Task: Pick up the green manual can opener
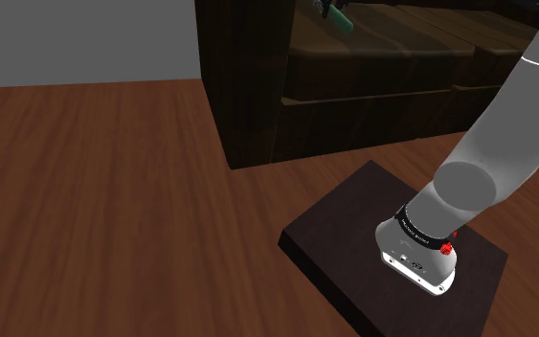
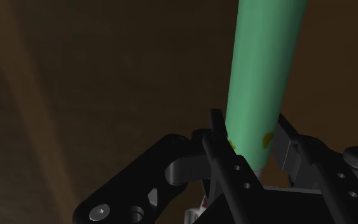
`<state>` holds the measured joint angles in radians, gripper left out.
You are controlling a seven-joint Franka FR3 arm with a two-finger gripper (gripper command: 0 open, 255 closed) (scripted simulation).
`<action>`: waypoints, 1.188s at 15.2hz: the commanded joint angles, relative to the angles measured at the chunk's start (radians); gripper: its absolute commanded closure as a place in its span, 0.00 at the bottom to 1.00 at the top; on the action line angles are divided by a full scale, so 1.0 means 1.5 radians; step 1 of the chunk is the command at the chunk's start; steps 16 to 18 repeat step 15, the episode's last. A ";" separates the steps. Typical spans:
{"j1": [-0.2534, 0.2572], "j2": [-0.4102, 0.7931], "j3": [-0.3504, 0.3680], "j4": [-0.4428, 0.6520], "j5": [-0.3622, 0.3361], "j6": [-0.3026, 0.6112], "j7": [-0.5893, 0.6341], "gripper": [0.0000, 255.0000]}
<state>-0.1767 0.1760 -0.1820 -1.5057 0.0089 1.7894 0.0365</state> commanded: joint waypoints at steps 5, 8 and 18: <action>-0.003 0.014 -0.001 0.071 0.003 -0.058 -0.003 1.00; -0.004 0.022 -0.001 0.111 0.005 -0.089 -0.004 1.00; -0.008 0.044 -0.002 0.188 0.009 -0.145 -0.007 1.00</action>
